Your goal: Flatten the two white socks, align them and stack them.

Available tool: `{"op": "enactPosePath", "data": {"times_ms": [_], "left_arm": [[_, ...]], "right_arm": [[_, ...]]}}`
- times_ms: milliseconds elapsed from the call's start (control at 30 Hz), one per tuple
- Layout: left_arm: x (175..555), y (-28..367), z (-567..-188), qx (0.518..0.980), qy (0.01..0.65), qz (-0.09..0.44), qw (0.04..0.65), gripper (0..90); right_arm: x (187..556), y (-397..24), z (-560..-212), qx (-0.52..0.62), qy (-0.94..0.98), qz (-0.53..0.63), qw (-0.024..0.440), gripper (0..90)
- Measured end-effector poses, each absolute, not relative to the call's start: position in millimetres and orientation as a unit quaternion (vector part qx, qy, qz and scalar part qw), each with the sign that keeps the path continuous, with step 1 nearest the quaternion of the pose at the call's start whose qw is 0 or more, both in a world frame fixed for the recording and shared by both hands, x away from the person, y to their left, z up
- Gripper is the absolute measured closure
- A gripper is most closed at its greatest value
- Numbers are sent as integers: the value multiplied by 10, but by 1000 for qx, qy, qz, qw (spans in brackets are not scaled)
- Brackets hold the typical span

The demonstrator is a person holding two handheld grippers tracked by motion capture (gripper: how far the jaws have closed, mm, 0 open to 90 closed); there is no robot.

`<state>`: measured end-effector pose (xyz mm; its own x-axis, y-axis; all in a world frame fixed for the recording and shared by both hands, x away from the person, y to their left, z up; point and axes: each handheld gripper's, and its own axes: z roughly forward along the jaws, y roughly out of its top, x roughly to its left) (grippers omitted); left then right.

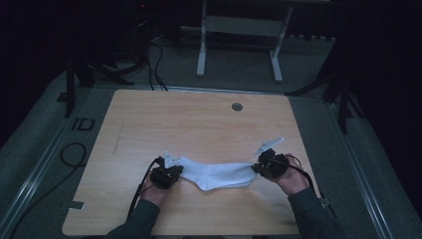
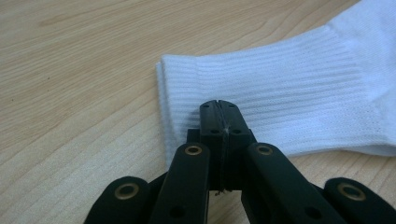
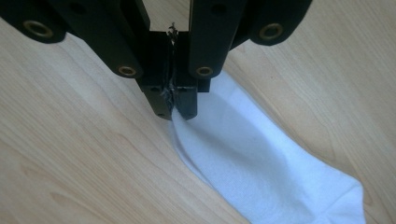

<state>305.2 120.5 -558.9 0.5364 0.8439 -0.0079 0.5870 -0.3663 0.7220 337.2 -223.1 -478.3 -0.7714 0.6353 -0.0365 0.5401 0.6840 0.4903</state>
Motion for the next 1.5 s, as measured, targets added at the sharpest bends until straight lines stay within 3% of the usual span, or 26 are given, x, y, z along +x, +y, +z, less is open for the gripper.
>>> {"op": "enactPosePath", "data": {"times_ms": [1100, 1167, 1333, 1500], "left_arm": [[3054, 1216, -5590, 805, 445, 183, 348, 898], [3053, 1217, -5589, 805, 445, 183, 348, 898], [3053, 1222, -5589, 804, 446, 182, 349, 897], [3051, 1229, -5590, 801, 448, 179, 355, 889]], "right_arm": [[3573, -2174, -5198, 349, 911, 208, 72, 836], [3583, -2196, -5226, 353, 910, 207, 67, 809], [3582, -2234, -5234, 359, 907, 212, 64, 597], [3575, -2261, -5170, 367, 900, 223, 71, 534]]}}
